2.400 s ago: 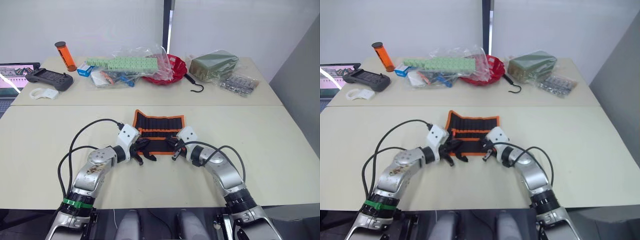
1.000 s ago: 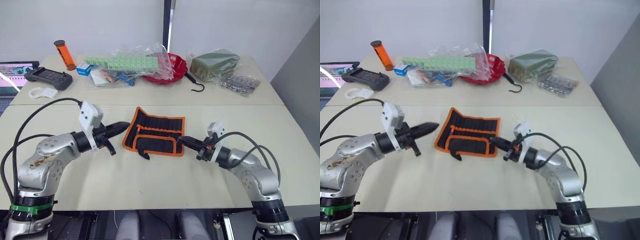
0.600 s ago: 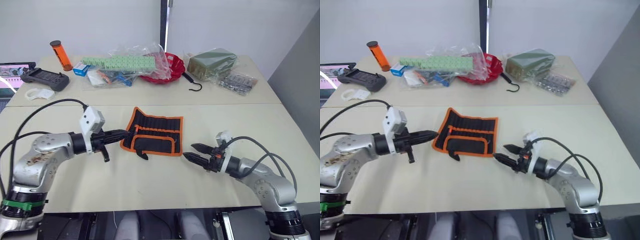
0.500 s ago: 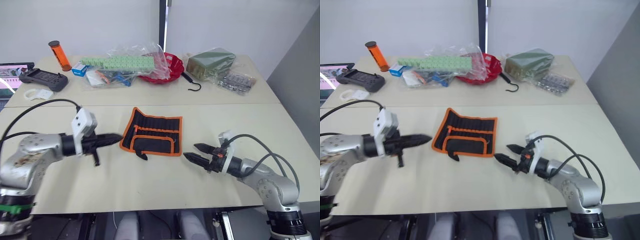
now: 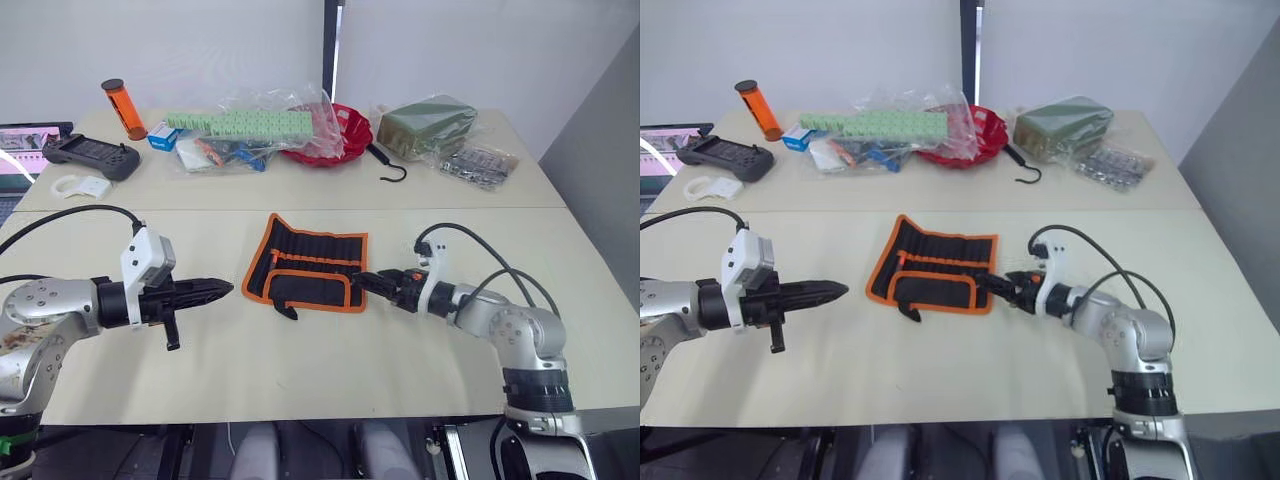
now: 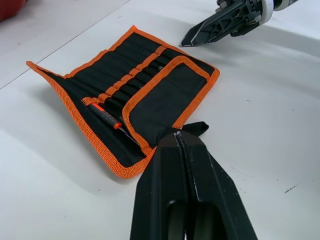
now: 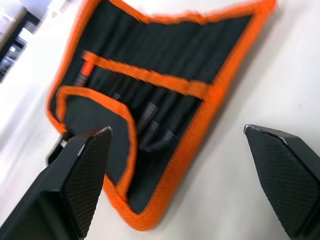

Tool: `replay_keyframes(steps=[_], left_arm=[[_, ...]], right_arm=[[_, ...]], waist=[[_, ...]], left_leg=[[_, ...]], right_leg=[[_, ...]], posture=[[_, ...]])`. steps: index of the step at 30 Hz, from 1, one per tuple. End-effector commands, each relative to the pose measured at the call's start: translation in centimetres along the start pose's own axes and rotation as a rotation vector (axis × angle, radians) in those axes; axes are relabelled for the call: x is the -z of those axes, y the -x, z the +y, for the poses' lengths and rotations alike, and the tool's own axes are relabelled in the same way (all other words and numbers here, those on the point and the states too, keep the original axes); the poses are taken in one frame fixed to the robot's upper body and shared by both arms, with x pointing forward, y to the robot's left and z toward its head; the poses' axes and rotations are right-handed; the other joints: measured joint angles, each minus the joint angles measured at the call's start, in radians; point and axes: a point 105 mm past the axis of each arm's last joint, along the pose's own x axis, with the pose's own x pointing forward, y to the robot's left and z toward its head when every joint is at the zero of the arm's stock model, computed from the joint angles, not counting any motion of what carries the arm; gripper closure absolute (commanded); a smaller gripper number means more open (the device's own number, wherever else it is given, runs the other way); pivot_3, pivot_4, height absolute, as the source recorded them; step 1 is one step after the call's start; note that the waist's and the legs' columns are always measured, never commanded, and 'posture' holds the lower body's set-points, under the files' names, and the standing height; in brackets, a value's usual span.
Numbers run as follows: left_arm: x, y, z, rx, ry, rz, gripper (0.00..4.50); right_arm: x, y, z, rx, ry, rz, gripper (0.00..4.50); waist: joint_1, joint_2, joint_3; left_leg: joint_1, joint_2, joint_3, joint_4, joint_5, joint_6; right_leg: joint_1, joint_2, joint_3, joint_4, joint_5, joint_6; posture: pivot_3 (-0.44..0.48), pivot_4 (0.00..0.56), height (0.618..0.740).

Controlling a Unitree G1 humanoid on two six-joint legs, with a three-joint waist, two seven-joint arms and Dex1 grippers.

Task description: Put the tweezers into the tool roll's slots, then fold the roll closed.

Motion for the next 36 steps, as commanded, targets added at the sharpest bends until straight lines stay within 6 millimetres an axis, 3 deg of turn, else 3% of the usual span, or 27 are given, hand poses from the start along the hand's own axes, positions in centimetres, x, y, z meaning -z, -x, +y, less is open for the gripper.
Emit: replay_keyframes(steps=[1, 4, 5, 9, 18, 21, 25, 33, 35, 36], left_arm=[[-1.2, 0.7, -0.1, -0.032, -0.043, -0.033, 4.5], [-1.0, 1.1, -0.1, -0.045, -0.014, -0.032, 4.5], [-1.0, 1.3, -0.1, -0.054, -0.002, -0.038, 4.24], [-1.0, 1.8, 0.2, -0.075, 0.05, -0.043, 3.04], [-0.6, 2.0, 0.0, -0.072, 0.076, -0.032, 0.01], [-0.5, 1.9, 0.0, -0.072, 0.075, -0.029, 0.01], [-0.5, 1.8, 0.0, -0.065, 0.084, -0.031, 0.0], [-0.3, 1.8, 0.3, -0.085, 0.077, -0.03, 0.0], [-0.3, 1.7, 0.2, -0.081, 0.076, -0.03, 0.0], [-0.3, 1.6, 0.2, -0.079, 0.073, -0.032, 0.0]], right_arm=[[-0.2, -0.6, 0.6, -0.036, -0.005, 0.025, 0.01], [-0.1, -1.0, 1.3, -0.081, -0.035, 0.04, 0.01], [0.0, -1.1, 1.6, -0.096, -0.039, 0.052, 0.0], [0.2, -1.4, 2.4, -0.151, -0.088, 0.075, 0.0], [-0.9, -1.2, 1.0, -0.168, -0.217, 0.033, 0.0], [-1.1, -1.4, 0.8, -0.189, -0.273, 0.021, 0.0], [-0.8, -1.5, 0.5, -0.181, -0.298, 0.025, 1.12], [-0.4, -0.6, -0.5, -0.159, -0.348, 0.0, 3.91], [-0.1, -0.5, -0.5, -0.157, -0.348, 0.002, 4.48], [0.0, -0.5, -0.5, -0.157, -0.348, 0.002, 4.48]], waist=[[0.0, 0.0, 0.0], [-0.001, 0.0, 0.0], [-0.001, 0.0, 0.0], [-0.001, 0.0, 0.0], [0.0, 0.0, 0.0], [0.001, 0.0, 0.0], [0.001, 0.0, 0.0], [0.001, 0.0, 0.0], [0.002, 0.0, 0.0], [0.003, 0.0, 0.0]], left_leg=[[0.0, 0.0, 0.0, 0.0, 0.0, 0.0], [0.0, 0.0, 0.0, 0.0, 0.0, 0.0], [0.0, 0.0, 0.0, 0.0, 0.0, 0.0], [0.0, 0.0, 0.0, 0.0, 0.0, 0.0], [0.0, 0.0, 0.0, 0.0, 0.0, 0.0], [0.0, 0.0, 0.0, 0.0, 0.0, 0.0], [0.0, 0.0, 0.0, 0.0, 0.0, 0.0], [0.0, 0.0, 0.0, 0.0, 0.0, 0.0], [0.0, 0.0, 0.0, 0.0, 0.0, 0.0], [0.0, 0.0, 0.0, 0.0, 0.0, 0.0]], right_leg=[[0.0, 0.0, 0.0, 0.0, 0.0, 0.0], [0.0, 0.0, 0.0, 0.0, 0.0, 0.0], [0.0, 0.0, 0.0, 0.0, 0.0, 0.0], [0.0, 0.0, 0.0, 0.0, 0.0, 0.0], [0.0, 0.0, 0.0, 0.0, 0.0, 0.0], [0.0, 0.0, 0.0, 0.0, 0.0, 0.0], [0.0, 0.0, 0.0, 0.0, 0.0, 0.0], [0.0, 0.0, 0.0, 0.0, 0.0, 0.0], [0.0, 0.0, 0.0, 0.0, 0.0, 0.0], [0.001, 0.0, 0.0, 0.0, 0.0, 0.0]], posture=[[0.0, 0.15, 0.74], [0.0, 0.15, 0.74], [0.0, 0.15, 0.74], [0.0, 0.15, 0.74], [0.0, 0.15, 0.74], [0.0, 0.15, 0.74], [0.0, 0.15, 0.74], [0.0, 0.15, 0.74], [0.0, 0.15, 0.74], [0.0, 0.15, 0.74]])
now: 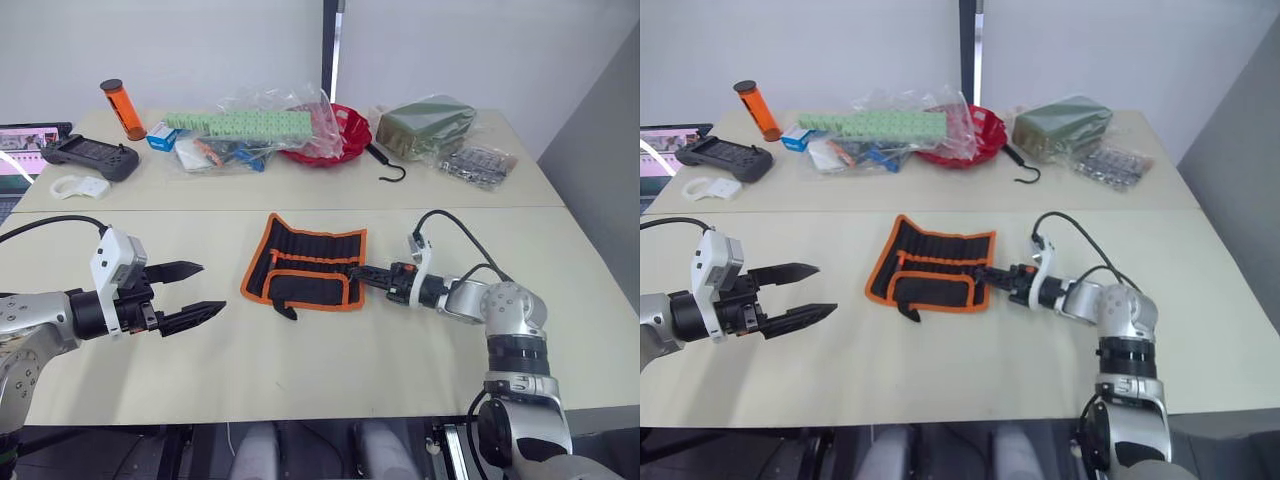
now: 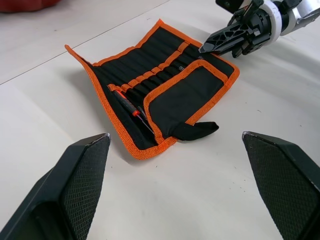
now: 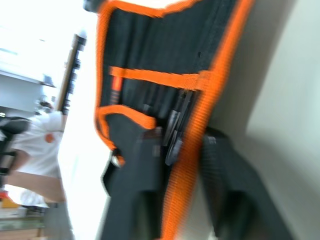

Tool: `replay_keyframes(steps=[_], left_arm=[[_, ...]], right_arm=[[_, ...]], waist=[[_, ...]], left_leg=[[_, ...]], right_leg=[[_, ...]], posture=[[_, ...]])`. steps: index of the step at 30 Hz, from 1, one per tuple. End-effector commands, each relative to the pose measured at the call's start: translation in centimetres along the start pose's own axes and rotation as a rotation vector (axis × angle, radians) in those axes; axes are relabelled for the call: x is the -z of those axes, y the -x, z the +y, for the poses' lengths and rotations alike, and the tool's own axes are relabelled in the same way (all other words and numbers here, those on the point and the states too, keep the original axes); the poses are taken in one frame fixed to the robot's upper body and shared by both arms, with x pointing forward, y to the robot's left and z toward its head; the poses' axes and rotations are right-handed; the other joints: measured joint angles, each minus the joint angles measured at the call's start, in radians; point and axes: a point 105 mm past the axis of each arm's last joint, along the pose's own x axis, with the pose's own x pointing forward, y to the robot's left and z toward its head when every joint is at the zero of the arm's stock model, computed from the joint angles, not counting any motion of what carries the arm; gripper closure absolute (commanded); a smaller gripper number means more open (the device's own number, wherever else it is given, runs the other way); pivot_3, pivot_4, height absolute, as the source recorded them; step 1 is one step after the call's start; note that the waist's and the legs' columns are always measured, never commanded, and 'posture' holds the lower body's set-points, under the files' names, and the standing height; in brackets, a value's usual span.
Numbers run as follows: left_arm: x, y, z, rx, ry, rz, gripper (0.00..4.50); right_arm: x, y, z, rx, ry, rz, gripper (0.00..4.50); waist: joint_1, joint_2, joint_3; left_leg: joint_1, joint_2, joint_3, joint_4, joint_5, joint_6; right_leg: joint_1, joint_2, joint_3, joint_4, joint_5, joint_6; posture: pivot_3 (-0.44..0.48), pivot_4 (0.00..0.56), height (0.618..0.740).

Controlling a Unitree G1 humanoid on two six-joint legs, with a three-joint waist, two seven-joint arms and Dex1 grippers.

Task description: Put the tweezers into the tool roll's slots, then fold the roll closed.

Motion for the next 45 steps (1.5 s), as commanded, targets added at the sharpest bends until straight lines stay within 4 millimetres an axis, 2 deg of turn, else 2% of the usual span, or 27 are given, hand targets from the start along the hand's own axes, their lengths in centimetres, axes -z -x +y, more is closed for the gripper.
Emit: replay_keyframes(steps=[1, 6, 11, 14, 18, 22, 28, 35, 39, 45], left_arm=[[-0.6, -0.2, 0.0, 0.001, -0.042, -0.008, 0.0], [-0.5, -0.5, 0.0, 0.015, -0.05, 0.0, 0.0], [-0.2, -0.6, -0.1, 0.022, -0.054, 0.009, 0.0], [0.2, -0.7, -0.3, 0.027, -0.051, 0.013, 0.0], [0.6, -0.9, -0.5, 0.033, -0.045, 0.011, 0.0], [0.8, -1.0, -0.5, 0.021, -0.057, 0.011, 0.0], [1.4, -0.9, -0.5, 0.006, -0.074, 0.024, 0.0], [2.0, -0.8, -0.5, -0.004, -0.092, 0.049, 0.0], [2.1, -0.9, -0.6, -0.001, -0.089, 0.05, 0.0], [2.3, -1.1, -0.5, 0.002, -0.093, 0.055, 0.0]], right_arm=[[0.3, 0.5, -0.2, 0.012, -0.005, -0.008, 4.48], [-0.1, 1.2, 0.0, 0.007, 0.022, 0.0, 4.48], [-0.6, 3.1, -0.1, 0.031, 0.082, 0.051, 4.48], [-1.4, 4.3, -0.8, 0.093, 0.141, 0.081, 4.48], [-2.9, 4.9, -0.2, 0.11, 0.223, 0.116, 4.48], [-3.8, 3.9, 0.8, 0.182, 0.363, 0.121, 4.48], [-3.2, 2.3, 3.5, 0.099, 0.243, 0.233, 4.48], [-1.3, -0.5, 4.3, 0.101, 0.163, 0.274, 4.48], [-0.1, -1.4, 3.7, 0.133, 0.143, 0.282, 4.48], [0.1, -2.1, 2.4, 0.198, 0.123, 0.251, 4.48]], waist=[[0.002, 0.0, 0.0], [0.004, 0.0, 0.0], [0.007, 0.0, 0.0], [0.004, 0.001, 0.001], [-0.001, 0.002, 0.002], [-0.005, 0.002, 0.002], [-0.006, 0.002, 0.002], [-0.001, 0.002, 0.002], [0.002, 0.002, 0.002], [0.0, 0.002, 0.002]], left_leg=[[0.0, 0.0, 0.0, 0.0, 0.0, 0.0], [-0.001, 0.0, 0.0, 0.0, 0.0, 0.0], [-0.002, -0.001, 0.0, 0.0, 0.0, 0.0], [-0.002, -0.001, 0.0, 0.0, 0.0, 0.0], [-0.002, -0.001, 0.0, 0.0, 0.0, 0.0], [-0.001, 0.0, 0.0, -0.001, 0.0, 0.0], [-0.002, 0.0, 0.0, -0.001, 0.0, 0.0], [-0.003, 0.0, 0.0, -0.001, 0.0, 0.0], [-0.004, 0.0, 0.0, -0.001, 0.0, 0.0], [-0.004, 0.0, 0.0, -0.001, 0.0, 0.0]], right_leg=[[0.0, 0.0, 0.0, 0.0, 0.0, 0.0], [0.0, 0.0, 0.0, 0.0, 0.0, 0.0], [0.0, -0.001, 0.0, -0.001, 0.0, 0.0], [-0.001, 0.0, 0.0, -0.001, 0.0, 0.0], [-0.001, 0.0, 0.0, -0.001, 0.0, 0.0], [-0.002, 0.0, 0.0, -0.001, 0.0, 0.0], [-0.002, 0.0, 0.001, -0.001, 0.0, 0.0], [-0.003, 0.0, 0.0, -0.001, 0.0, 0.0], [-0.004, 0.0, 0.0, -0.001, 0.0, 0.0], [-0.004, 0.0, 0.0, -0.001, 0.0, 0.0]], posture=[[0.0, 0.15, 0.74], [0.0, 0.15, 0.74], [0.0, 0.15, 0.74], [0.0, 0.15, 0.74], [0.0, 0.15, 0.74], [0.0, 0.15, 0.74], [0.0, 0.15, 0.74], [0.0, 0.15, 0.74], [0.0, 0.15, 0.74], [0.0, 0.15, 0.74]])
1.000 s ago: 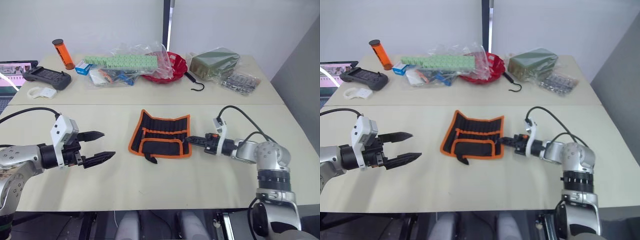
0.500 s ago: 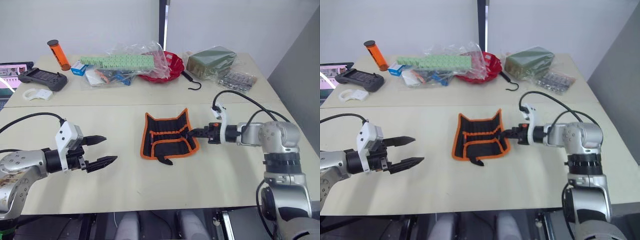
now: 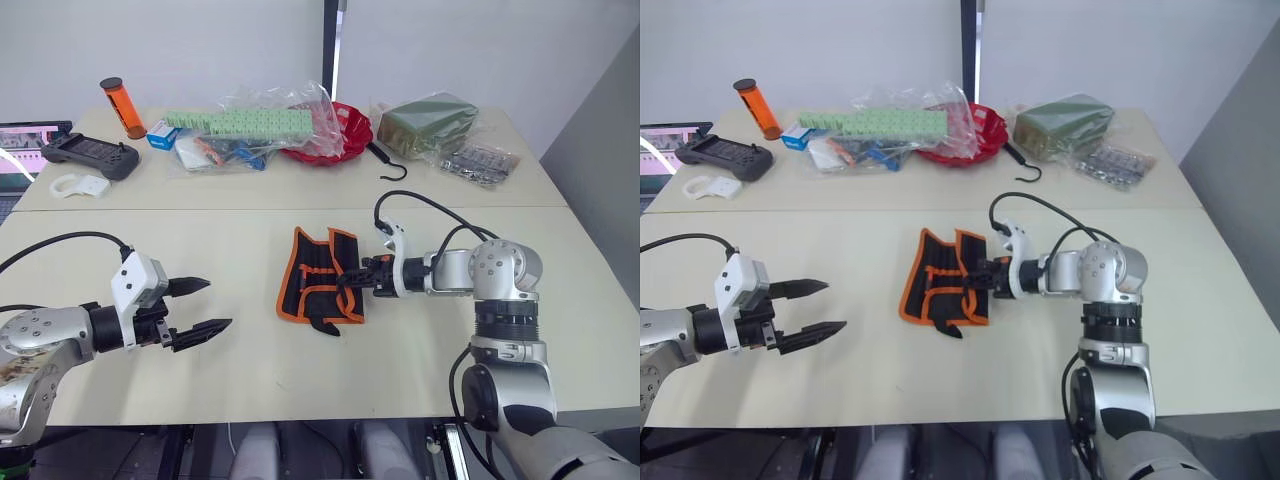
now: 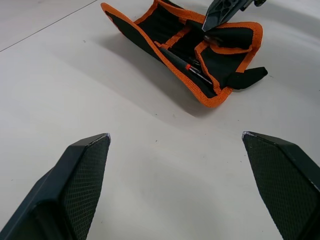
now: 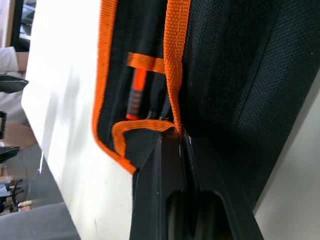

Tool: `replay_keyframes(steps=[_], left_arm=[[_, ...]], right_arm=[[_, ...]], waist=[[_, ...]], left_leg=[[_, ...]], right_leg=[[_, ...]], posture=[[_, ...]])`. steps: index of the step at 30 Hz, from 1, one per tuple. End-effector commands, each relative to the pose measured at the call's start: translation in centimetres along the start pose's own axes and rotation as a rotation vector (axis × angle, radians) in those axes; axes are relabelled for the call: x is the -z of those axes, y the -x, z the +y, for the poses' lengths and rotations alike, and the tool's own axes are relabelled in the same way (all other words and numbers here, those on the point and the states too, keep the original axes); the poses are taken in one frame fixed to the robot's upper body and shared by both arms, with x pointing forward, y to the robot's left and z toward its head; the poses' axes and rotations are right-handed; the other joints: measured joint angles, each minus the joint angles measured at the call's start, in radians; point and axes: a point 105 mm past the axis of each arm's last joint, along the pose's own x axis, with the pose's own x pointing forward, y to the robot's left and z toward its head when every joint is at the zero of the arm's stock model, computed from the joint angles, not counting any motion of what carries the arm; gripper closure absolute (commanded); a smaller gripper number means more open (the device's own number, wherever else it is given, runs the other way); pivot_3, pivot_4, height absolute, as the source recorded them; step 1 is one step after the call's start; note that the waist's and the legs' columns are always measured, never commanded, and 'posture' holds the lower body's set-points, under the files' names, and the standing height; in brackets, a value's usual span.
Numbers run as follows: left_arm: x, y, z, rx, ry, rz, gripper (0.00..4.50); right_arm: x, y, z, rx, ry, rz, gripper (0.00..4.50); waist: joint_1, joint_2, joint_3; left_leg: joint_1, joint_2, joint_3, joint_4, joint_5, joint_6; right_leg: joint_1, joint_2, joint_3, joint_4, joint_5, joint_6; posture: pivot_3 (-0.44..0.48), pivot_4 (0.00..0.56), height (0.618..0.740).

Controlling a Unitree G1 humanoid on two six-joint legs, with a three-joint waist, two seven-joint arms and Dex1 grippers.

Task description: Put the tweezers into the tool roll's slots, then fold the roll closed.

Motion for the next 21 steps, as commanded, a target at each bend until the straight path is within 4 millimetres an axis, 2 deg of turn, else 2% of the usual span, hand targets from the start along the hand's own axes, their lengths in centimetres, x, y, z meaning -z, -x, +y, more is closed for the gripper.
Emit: replay_keyframes(steps=[1, 7, 11, 17, 20, 21], left_arm=[[-0.4, -0.1, 0.1, 0.001, -0.033, -0.015, 0.0], [-0.2, -0.2, 0.1, 0.007, -0.04, -0.004, 0.0], [0.2, -0.1, 0.1, 0.011, -0.048, 0.018, 0.0], [0.9, 0.0, 0.2, 0.011, -0.056, 0.049, 0.0], [0.8, 0.0, 0.3, 0.011, -0.057, 0.045, 0.0], [0.8, 0.0, 0.3, 0.01, -0.059, 0.043, 0.0]], right_arm=[[-0.5, 0.0, -0.3, 0.024, -0.003, -0.037, 4.48], [-0.1, -0.5, 0.3, -0.034, 0.008, -0.039, 4.48], [0.5, -0.5, 0.7, -0.066, 0.034, -0.02, 3.25], [0.0, -0.1, 1.6, -0.14, 0.033, -0.051, 1.15], [-0.1, 0.1, 1.7, -0.156, 0.03, -0.057, 0.19], [-0.1, 0.2, 1.6, -0.155, 0.03, -0.058, 0.01]], waist=[[0.0, 0.0, 0.0], [-0.001, 0.0, 0.0], [-0.001, 0.0, 0.0], [-0.001, 0.0, 0.0], [-0.001, 0.0, 0.0], [-0.001, 0.0, 0.0]], left_leg=[[0.0, 0.0, 0.0, 0.0, 0.0, 0.0], [0.0, 0.0, 0.0, 0.0, 0.0, 0.0], [0.0, 0.0, 0.0, 0.0, 0.0, 0.0], [0.001, 0.0, 0.0, 0.0, 0.0, 0.0], [0.001, 0.0, 0.0, 0.0, 0.0, 0.0], [0.001, 0.0, 0.0, 0.0, 0.0, 0.0]], right_leg=[[0.0, 0.0, 0.0, 0.0, 0.0, 0.0], [0.0, 0.0, 0.0, 0.0, 0.0, 0.0], [0.0, 0.0, 0.0, 0.001, 0.0, 0.0], [0.0, 0.0, 0.0, 0.001, 0.0, 0.0], [0.0, 0.0, 0.0, 0.001, 0.0, 0.0], [0.0, 0.0, 0.0, 0.001, 0.0, 0.0]], posture=[[0.0, 0.15, 0.74], [0.0, 0.15, 0.74], [0.0, 0.15, 0.74], [0.0, 0.15, 0.74], [0.0, 0.15, 0.74], [0.0, 0.15, 0.74]])
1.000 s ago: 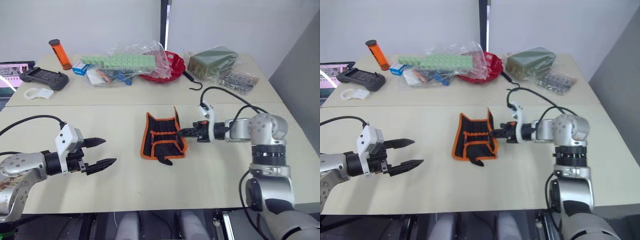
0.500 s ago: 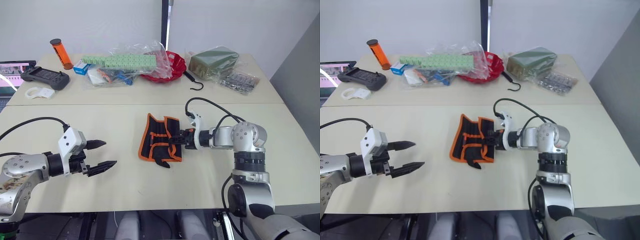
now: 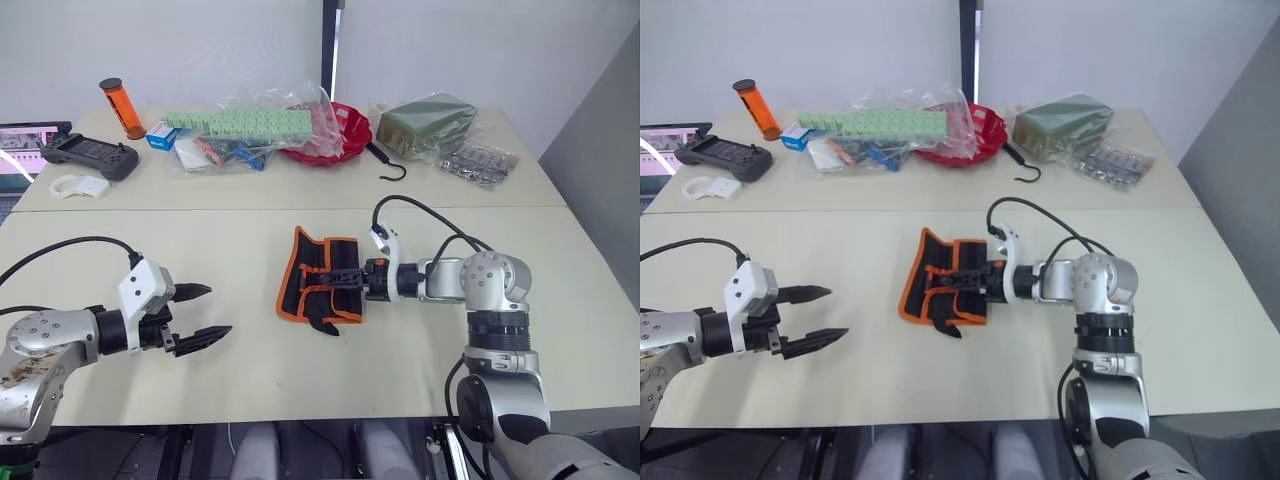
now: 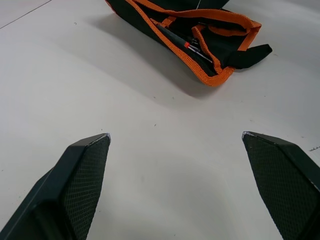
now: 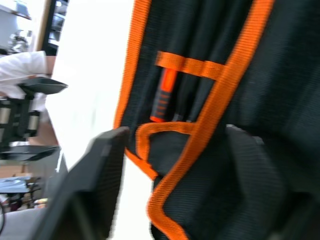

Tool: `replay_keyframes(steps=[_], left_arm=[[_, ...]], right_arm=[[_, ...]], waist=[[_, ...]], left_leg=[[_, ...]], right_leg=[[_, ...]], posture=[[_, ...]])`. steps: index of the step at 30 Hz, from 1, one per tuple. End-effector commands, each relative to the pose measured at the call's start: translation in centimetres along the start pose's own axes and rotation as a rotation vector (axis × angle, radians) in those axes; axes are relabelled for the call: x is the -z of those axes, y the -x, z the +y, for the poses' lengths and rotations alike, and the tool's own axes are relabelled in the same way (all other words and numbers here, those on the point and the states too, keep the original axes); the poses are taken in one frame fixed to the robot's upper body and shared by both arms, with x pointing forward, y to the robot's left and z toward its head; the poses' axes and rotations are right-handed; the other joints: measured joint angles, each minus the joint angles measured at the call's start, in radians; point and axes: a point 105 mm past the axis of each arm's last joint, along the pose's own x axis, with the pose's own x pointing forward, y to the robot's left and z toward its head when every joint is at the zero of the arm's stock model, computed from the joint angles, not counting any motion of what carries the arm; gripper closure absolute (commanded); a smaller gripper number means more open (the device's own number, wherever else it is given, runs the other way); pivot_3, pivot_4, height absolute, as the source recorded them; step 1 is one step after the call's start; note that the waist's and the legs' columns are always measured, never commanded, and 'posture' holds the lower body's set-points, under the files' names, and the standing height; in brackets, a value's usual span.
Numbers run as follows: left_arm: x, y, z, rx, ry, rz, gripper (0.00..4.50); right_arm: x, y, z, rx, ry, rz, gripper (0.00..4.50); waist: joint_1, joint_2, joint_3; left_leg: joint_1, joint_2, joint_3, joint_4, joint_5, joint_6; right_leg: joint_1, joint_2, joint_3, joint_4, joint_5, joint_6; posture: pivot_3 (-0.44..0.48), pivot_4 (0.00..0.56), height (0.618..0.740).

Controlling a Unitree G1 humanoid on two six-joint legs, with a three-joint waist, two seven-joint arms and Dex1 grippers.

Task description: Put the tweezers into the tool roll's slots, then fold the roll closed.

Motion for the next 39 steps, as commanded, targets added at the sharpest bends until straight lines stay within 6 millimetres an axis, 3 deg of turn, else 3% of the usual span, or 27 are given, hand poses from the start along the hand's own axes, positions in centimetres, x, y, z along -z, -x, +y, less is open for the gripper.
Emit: replay_keyframes(steps=[1, 6, 11, 13, 15, 17, 20, 22, 28, 36, 39], left_arm=[[-0.5, 0.2, 0.2, -0.003, -0.037, -0.004, 0.0], [-0.5, 0.3, 0.2, 0.0, -0.041, 0.001, 0.0], [-0.7, 0.2, 0.5, 0.006, -0.047, -0.003, 0.0], [-0.8, 0.1, 0.6, 0.01, -0.051, -0.008, 0.0], [-1.0, -0.1, 0.8, 0.011, -0.054, -0.015, 0.0], [-1.1, -0.2, 0.9, 0.011, -0.061, -0.019, 0.0], [-1.2, -0.3, 1.0, 0.016, -0.065, -0.025, 0.0], [-1.3, -0.4, 1.0, 0.02, -0.067, -0.029, 0.0], [-1.7, -0.8, 0.7, 0.035, -0.072, -0.05, 0.0], [-1.7, -0.9, 0.5, 0.037, -0.066, -0.05, 0.0], [-1.6, -0.9, 0.4, 0.041, -0.069, -0.047, 0.0]], right_arm=[[-0.4, 0.8, 0.0, -0.002, 0.012, -0.024, 0.01], [-1.3, 2.0, 0.5, -0.058, 0.012, -0.076, 0.01], [-3.0, 4.2, 0.1, -0.011, 0.188, -0.206, 1.5], [-3.9, 5.0, 1.1, -0.055, 0.331, -0.323, 2.19], [-4.2, 5.5, 0.5, 0.031, 0.517, -0.397, 2.85], [-3.8, 5.5, -0.2, 0.073, 0.682, -0.388, 3.57], [-2.6, 5.1, -0.4, -0.013, 0.794, -0.309, 4.47], [-2.5, 5.0, -0.4, -0.032, 0.857, -0.299, 4.47], [0.5, 3.2, -0.4, -0.13, 0.998, -0.197, 4.47], [3.9, 0.3, -1.3, -0.165, 0.996, -0.087, 4.47], [5.4, -0.1, -2.7, -0.135, 0.999, 0.016, 4.47]], waist=[[0.0, 0.0, 0.0], [0.001, 0.0, 0.0], [0.002, 0.0, 0.0], [0.002, 0.0, 0.0], [0.001, 0.0, 0.0], [-0.001, 0.0, 0.0], [-0.002, 0.0, 0.0], [-0.002, 0.0, 0.0], [0.001, 0.0, 0.0], [0.002, 0.0, 0.0], [0.004, 0.0, 0.0]], left_leg=[[0.0, 0.0, 0.0, 0.0, 0.0, 0.0], [0.0, 0.0, 0.0, 0.0, 0.0, 0.0], [-0.001, 0.0, 0.0, 0.0, 0.0, 0.0], [-0.001, 0.0, 0.0, 0.0, 0.0, 0.0], [0.0, 0.0, 0.0, 0.0, 0.0, 0.0], [0.0, 0.0, 0.0, 0.0, 0.0, 0.0], [0.0, 0.0, 0.001, 0.0, 0.0, 0.0], [0.0, 0.0, 0.001, 0.0, 0.0, 0.0], [0.0, 0.0, 0.001, 0.0, 0.0, 0.0], [0.001, 0.0, 0.0, 0.001, 0.0, 0.0], [0.001, 0.0, 0.0, 0.001, 0.0, 0.0]], right_leg=[[0.0, 0.0, 0.0, 0.0, 0.0, 0.0], [0.0, 0.0, 0.0, 0.0, 0.0, 0.0], [0.0, 0.0, 0.0, -0.001, 0.0, 0.0], [0.0, 0.0, 0.0, -0.001, 0.0, 0.0], [0.0, 0.0, 0.0, -0.001, 0.0, 0.001], [0.0, 0.0, 0.0, -0.001, 0.0, 0.001], [0.0, 0.0, 0.0, -0.001, 0.0, 0.001], [0.0, 0.0, 0.0, -0.001, 0.0, 0.001], [0.0, 0.0, 0.0, -0.001, 0.0, 0.0], [0.002, 0.0, 0.0, 0.0, 0.0, 0.0], [0.002, 0.0, 0.0, 0.0, 0.0, 0.0]], posture=[[0.0, 0.15, 0.74], [0.0, 0.15, 0.74], [0.0, 0.15, 0.74], [0.0, 0.15, 0.74], [0.0, 0.15, 0.74], [0.0, 0.15, 0.74], [0.0, 0.15, 0.74], [0.0, 0.15, 0.74], [0.0, 0.15, 0.74], [0.0, 0.15, 0.74], [0.0, 0.15, 0.74]])
